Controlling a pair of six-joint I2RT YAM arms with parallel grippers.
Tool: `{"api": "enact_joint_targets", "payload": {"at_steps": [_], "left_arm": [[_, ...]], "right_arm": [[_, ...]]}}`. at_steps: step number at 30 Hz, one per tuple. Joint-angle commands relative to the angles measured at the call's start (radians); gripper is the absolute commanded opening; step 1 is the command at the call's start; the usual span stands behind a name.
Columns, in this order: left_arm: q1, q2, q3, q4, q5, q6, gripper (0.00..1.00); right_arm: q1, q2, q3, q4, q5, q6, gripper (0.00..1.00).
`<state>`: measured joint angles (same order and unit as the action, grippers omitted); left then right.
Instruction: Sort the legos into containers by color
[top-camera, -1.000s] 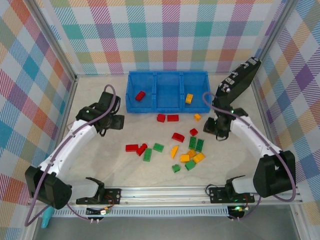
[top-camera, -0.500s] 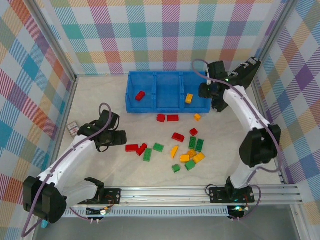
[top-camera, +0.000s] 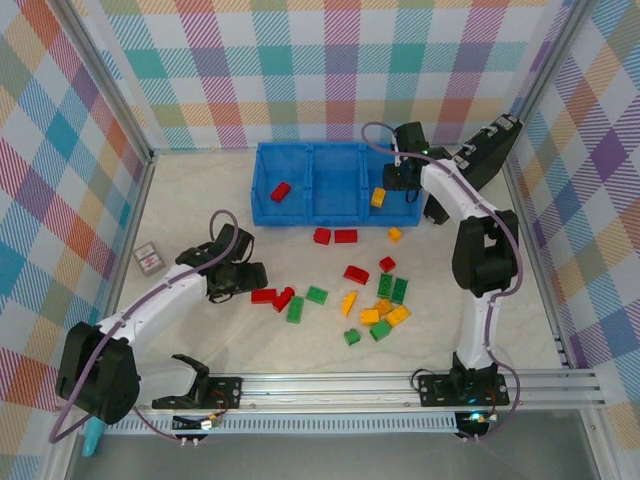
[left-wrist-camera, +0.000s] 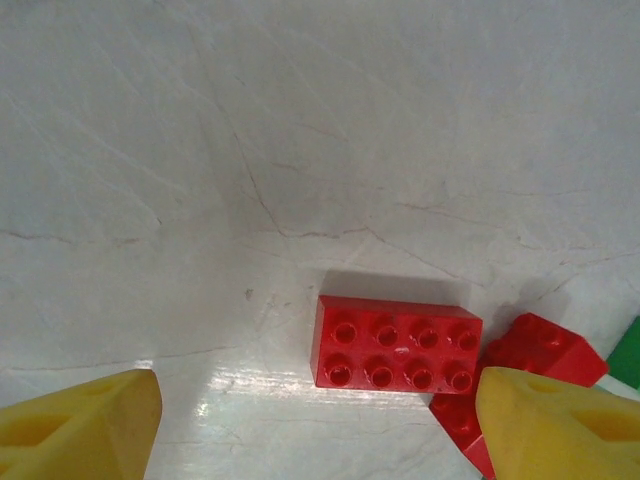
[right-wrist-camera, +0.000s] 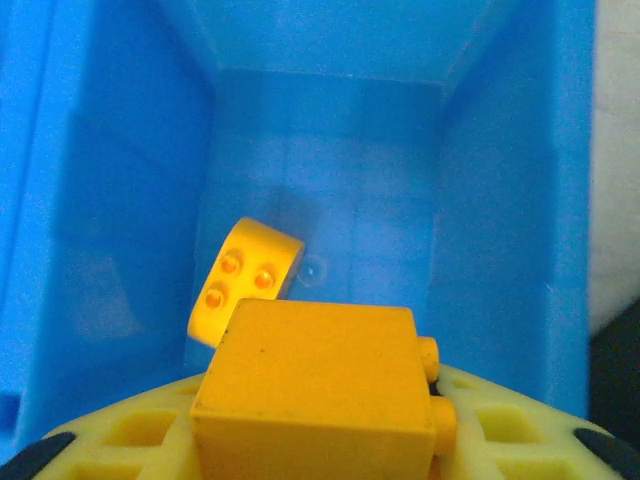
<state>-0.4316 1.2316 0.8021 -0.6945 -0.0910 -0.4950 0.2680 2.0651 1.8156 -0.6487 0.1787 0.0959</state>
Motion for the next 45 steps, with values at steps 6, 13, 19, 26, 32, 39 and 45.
{"api": "enact_joint_targets", "payload": {"at_steps": [6, 13, 19, 26, 32, 39, 45], "left_arm": [[-0.054, 0.095, -0.003, 0.060, -0.065, -0.068, 0.83], [-0.097, 0.192, 0.022, 0.111, -0.064, -0.091, 0.84], [-0.140, 0.268, 0.066, 0.114, -0.074, -0.094, 0.87], [-0.153, 0.316, 0.062, 0.111, -0.062, -0.095, 0.88], [-0.163, 0.333, 0.028, 0.107, -0.054, -0.105, 0.86], [-0.167, 0.345, -0.031, 0.126, -0.020, -0.130, 0.83], [-0.171, 0.339, -0.065, 0.116, 0.005, -0.138, 0.82]], "right_arm": [[0.001, 0.086, 0.054, 0.052, -0.011, -0.031, 0.49], [0.001, 0.078, 0.027, 0.073, -0.035, -0.039, 0.64], [0.002, 0.061, 0.013, 0.089, -0.059, -0.038, 0.70], [0.002, 0.061, 0.013, 0.093, -0.062, -0.040, 0.71], [0.002, 0.056, 0.014, 0.096, -0.055, -0.043, 0.71], [0.001, 0.021, 0.014, 0.089, -0.062, -0.048, 0.72], [0.001, -0.009, 0.019, 0.078, -0.051, -0.056, 0.72]]}}
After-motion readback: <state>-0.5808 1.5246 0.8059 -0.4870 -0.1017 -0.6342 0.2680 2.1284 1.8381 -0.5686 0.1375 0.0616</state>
